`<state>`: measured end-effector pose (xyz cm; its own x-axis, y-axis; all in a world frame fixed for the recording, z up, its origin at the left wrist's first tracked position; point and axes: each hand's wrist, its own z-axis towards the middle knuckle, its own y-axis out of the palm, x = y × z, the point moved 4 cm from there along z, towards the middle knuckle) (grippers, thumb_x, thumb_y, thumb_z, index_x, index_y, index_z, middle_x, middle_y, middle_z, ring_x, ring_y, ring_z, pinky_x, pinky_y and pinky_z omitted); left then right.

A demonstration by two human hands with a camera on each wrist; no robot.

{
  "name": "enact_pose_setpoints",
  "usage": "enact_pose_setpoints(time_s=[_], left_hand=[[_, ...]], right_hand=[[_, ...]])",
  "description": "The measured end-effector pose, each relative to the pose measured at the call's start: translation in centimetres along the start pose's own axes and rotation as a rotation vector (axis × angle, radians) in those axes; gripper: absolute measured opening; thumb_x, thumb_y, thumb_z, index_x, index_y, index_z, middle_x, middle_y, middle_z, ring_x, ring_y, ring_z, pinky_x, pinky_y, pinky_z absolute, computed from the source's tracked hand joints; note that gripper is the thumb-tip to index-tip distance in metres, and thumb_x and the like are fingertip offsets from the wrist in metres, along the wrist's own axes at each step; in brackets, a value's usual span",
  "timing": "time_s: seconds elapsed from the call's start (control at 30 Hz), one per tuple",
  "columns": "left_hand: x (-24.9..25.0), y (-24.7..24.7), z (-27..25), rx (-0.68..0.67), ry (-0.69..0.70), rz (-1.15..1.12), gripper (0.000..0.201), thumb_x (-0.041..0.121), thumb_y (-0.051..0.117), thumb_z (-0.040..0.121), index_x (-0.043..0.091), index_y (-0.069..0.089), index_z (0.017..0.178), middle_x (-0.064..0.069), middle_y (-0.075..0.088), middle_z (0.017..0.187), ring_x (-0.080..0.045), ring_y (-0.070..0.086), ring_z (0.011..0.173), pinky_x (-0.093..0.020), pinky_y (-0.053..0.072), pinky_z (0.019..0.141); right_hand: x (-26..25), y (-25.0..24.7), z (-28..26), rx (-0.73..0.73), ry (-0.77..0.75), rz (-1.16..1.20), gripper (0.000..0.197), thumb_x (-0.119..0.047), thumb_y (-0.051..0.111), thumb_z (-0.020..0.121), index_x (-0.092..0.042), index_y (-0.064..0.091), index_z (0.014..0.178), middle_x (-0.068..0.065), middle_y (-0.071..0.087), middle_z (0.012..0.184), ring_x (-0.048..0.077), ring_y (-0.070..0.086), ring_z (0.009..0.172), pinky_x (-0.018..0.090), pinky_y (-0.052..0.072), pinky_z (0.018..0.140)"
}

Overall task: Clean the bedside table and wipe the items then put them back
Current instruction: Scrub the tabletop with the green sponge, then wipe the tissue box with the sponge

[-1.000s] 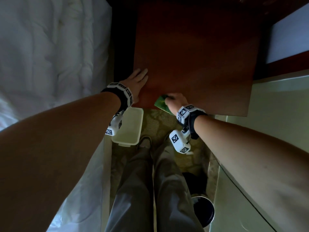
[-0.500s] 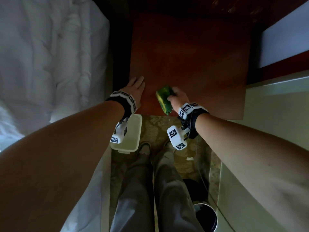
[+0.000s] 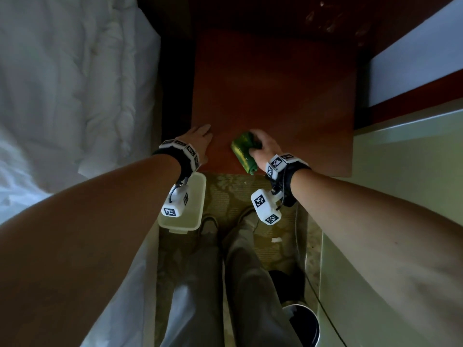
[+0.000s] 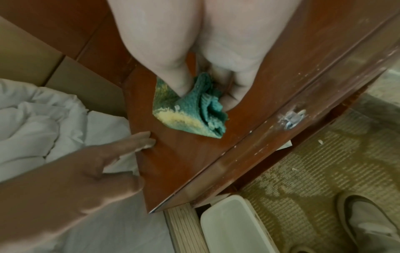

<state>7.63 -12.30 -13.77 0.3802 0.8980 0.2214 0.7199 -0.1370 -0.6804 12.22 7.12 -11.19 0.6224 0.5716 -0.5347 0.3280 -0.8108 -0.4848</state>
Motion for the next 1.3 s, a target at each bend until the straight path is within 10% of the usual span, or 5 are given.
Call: enact_pose_setpoints(time_s=[0.23, 0.4, 0.63, 0.77, 1.3], left_hand=[[-1.8, 0.5, -3.1, 0.078, -0.025, -0.169, 0.060, 0.022, 0.059, 0.089, 0.018, 0.040, 0.145, -0.004, 0.034, 0.152, -0.028, 0.040, 0.134, -0.039, 0.040, 0.107], [-3.0, 0.0, -7.4, 0.116, -0.134, -0.279, 0.050, 0.029, 0.057, 0.090, 0.022, 0.047, 0.139, -0.006, 0.051, 0.139, -0.029, 0.051, 0.124, -0.042, 0.046, 0.100], [-5.3, 0.6, -15.2, 0.143, -0.315, -0.549, 0.063, 0.020, 0.058, 0.090, 0.019, 0.035, 0.149, -0.007, 0.044, 0.148, -0.025, 0.045, 0.133, -0.033, 0.038, 0.108], [-5.7, 0.6, -20.9, 0.241, -0.401, -0.665, 0.064, 0.016, 0.062, 0.088, 0.024, 0.040, 0.147, 0.000, 0.054, 0.139, -0.021, 0.055, 0.121, -0.020, 0.042, 0.088], [-6.5, 2.5, -45.3, 0.554, -0.609, -1.008, 0.066, 0.006, 0.074, 0.077, 0.028, 0.054, 0.136, 0.001, 0.062, 0.125, -0.015, 0.063, 0.099, -0.026, 0.049, 0.093]], right_hand=[[-1.7, 2.3, -1.2, -0.024, 0.011, -0.044, 0.048, -0.010, 0.057, 0.094, -0.031, 0.049, 0.136, 0.001, 0.057, 0.132, 0.024, 0.058, 0.114, 0.025, 0.043, 0.079], [-5.1, 4.7, -3.0, -0.134, -0.015, -0.070, 0.050, -0.008, 0.060, 0.090, -0.028, 0.052, 0.136, 0.004, 0.057, 0.132, 0.027, 0.058, 0.114, 0.037, 0.052, 0.091], [-10.7, 7.9, -7.0, -0.306, -0.107, -0.173, 0.047, 0.000, 0.059, 0.089, -0.019, 0.057, 0.132, 0.010, 0.061, 0.126, 0.029, 0.059, 0.112, 0.038, 0.050, 0.095], [-14.0, 9.7, -10.5, -0.405, -0.166, -0.269, 0.041, -0.003, 0.059, 0.090, -0.019, 0.060, 0.128, 0.009, 0.062, 0.123, 0.028, 0.058, 0.112, 0.041, 0.049, 0.098], [-24.4, 17.3, -29.3, -0.707, -0.521, -0.610, 0.028, -0.006, 0.058, 0.086, -0.025, 0.067, 0.106, 0.004, 0.070, 0.104, 0.025, 0.064, 0.098, 0.035, 0.054, 0.089]])
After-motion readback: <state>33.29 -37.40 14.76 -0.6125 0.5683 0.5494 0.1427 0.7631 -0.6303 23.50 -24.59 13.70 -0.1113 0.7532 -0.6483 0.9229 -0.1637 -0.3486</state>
